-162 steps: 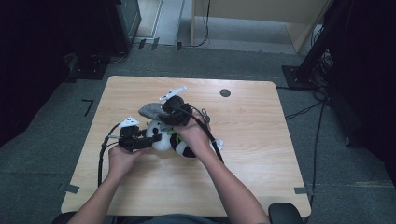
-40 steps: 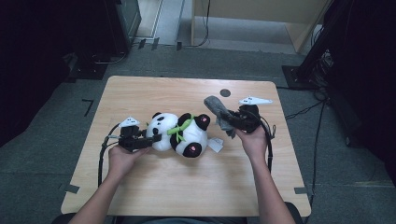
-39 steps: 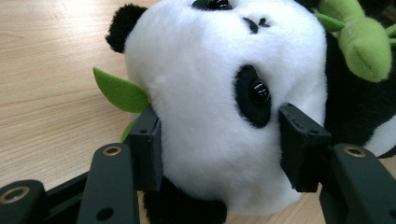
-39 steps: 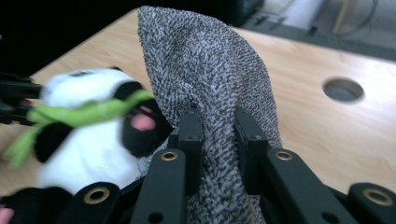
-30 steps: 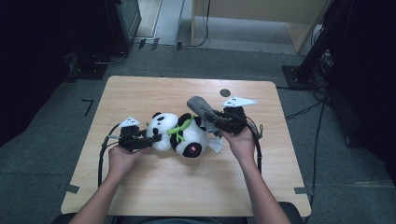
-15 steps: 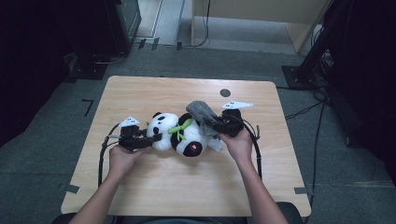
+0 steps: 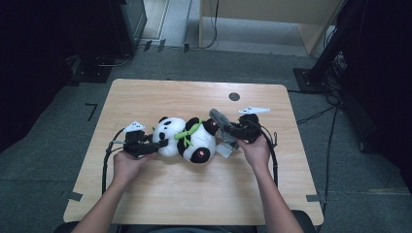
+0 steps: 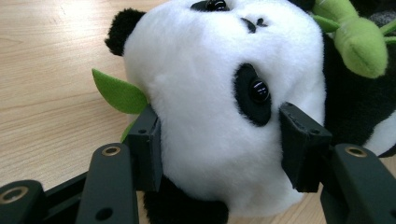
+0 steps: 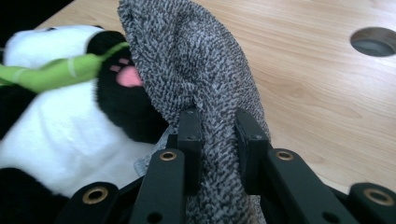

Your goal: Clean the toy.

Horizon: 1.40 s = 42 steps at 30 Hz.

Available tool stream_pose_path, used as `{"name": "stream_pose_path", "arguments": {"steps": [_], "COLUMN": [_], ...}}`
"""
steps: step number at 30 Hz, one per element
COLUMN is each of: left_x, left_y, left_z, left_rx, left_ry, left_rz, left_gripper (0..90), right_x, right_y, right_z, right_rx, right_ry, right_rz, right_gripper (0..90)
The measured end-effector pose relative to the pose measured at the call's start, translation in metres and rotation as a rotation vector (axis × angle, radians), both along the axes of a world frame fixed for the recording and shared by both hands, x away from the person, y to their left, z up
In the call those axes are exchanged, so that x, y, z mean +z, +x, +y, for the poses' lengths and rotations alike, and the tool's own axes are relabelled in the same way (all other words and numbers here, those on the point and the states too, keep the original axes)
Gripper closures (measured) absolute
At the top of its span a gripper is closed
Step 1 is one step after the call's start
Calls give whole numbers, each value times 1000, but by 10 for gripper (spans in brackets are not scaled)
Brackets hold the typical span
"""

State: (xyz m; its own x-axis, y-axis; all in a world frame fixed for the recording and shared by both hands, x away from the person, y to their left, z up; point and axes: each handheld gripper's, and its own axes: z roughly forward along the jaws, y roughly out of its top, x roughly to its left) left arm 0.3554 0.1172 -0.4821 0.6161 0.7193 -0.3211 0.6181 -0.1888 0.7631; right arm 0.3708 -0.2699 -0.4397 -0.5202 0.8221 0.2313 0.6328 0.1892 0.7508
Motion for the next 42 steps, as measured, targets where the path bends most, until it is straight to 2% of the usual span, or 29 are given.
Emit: {"name": "stream_pose_path", "arguments": {"steps": [3, 6, 12, 19, 23, 26, 31, 35, 38, 42], "left_x": [0, -1, -1, -1, -1, -1, -2, -2, -3, -4], "left_y": [0, -2, -2, -2, -2, -2, -2, -2, -2, 0], "left_z": [0, 1, 0, 1, 1, 1, 1, 2, 2, 4], "left_rx": [-2, -3, 2, -1, -3, -3, -6, -11, -17, -25], "left_ry": [0, 2, 0, -6, -7, -9, -8, -9, -13, -33], "left_rz": [-3, -11, -7, -10, -12, -11, -15, -25, -29, -28], "left_gripper": [410, 407, 408, 405, 405, 405, 400, 388, 373, 327], "right_x": [-2, 2, 35, 72, 88, 93, 94, 85, 72, 56], "right_y": [1, -2, -10, -6, 0, 3, 7, 11, 15, 16], "right_z": [-8, -15, -14, 16, 47, 71, 106, 136, 157, 175], "right_rx": [-32, -65, -66, 6, 68, 117, 193, 261, 308, 357], "right_ry": [-12, 0, 38, 2, -19, -33, -47, -62, -74, -123], "right_rz": [7, 10, -61, -110, -127, -139, -130, -98, -44, 9], "right_gripper": [766, 766, 764, 765, 765, 765, 765, 765, 766, 767]}}
